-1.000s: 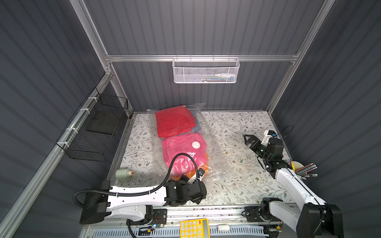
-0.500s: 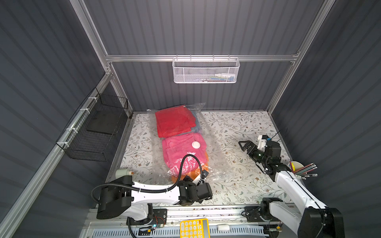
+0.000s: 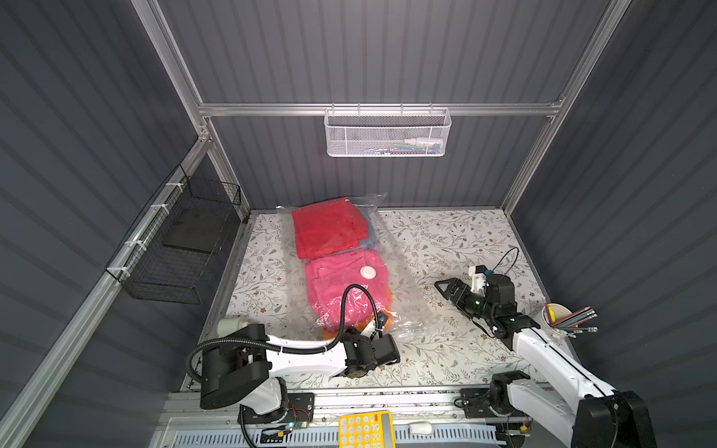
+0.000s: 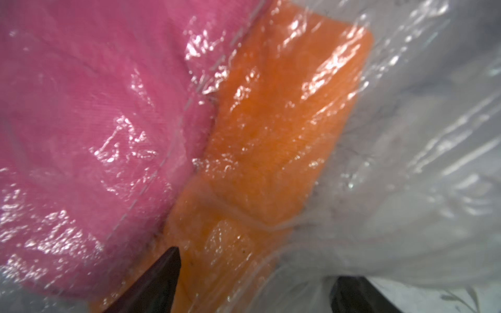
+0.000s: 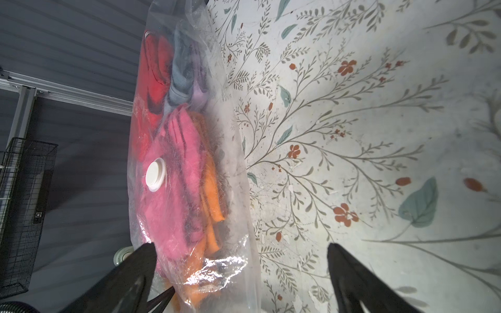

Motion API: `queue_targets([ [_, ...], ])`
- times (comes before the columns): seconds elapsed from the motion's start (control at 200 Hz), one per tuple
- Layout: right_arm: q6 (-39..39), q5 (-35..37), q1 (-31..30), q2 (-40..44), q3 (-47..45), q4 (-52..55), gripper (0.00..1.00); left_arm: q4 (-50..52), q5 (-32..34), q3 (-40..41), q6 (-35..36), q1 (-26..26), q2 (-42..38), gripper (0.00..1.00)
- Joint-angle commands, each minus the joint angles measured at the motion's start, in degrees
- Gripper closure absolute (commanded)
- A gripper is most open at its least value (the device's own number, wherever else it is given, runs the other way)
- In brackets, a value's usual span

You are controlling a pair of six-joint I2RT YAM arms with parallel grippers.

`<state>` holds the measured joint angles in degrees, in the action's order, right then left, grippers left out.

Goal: Take the trousers out of the vacuum bag
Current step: Open the vacuum bag at the center of the board.

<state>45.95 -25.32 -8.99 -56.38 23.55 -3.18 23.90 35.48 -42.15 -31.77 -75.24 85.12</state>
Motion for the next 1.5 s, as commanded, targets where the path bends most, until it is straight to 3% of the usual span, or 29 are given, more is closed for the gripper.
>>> queue_targets([
  [0.0,1.2,-0.2,-1.7,0.7,-0.5,-0.1,0.02,0.3,1.3,-2.7,1.6,0.5,-0.9,0.17],
  [0.23,3.3,0.0,-6.4,1.1,-1.3,1.9,0.02,1.3,0.2,-2.6,2.0,0.6,-3.6,0.09],
  [0.43,6.0,1.7,-11.1,1.6,-2.5,2.2,0.02,2.1,0.6,-1.4,1.8,1.7,-4.1,0.10],
  [0.67,6.1,5.1,-11.7,8.1,-1.1,8.4,0.02,1.5,1.7,-2.2,2.2,2.0,-5.2,0.29],
  [0.926,6.7,12.3,-14.9,18.4,3.4,20.1,0.01,0.4,3.4,-3.8,2.9,2.2,-5.7,0.68],
  [1.026,7.1,14.9,-18.0,21.1,6.1,23.3,0.02,-1.5,3.5,-3.9,3.8,2.6,-5.8,0.79],
  [1.186,8.5,20.1,-26.1,21.0,9.4,24.3,0.01,-5.2,1.7,-4.3,5.4,4.1,-4.3,0.84],
  [1.496,15.5,28.1,-44.1,11.4,9.9,13.8,0.01,-9.7,-0.1,-5.8,7.8,5.8,-2.1,0.83],
])
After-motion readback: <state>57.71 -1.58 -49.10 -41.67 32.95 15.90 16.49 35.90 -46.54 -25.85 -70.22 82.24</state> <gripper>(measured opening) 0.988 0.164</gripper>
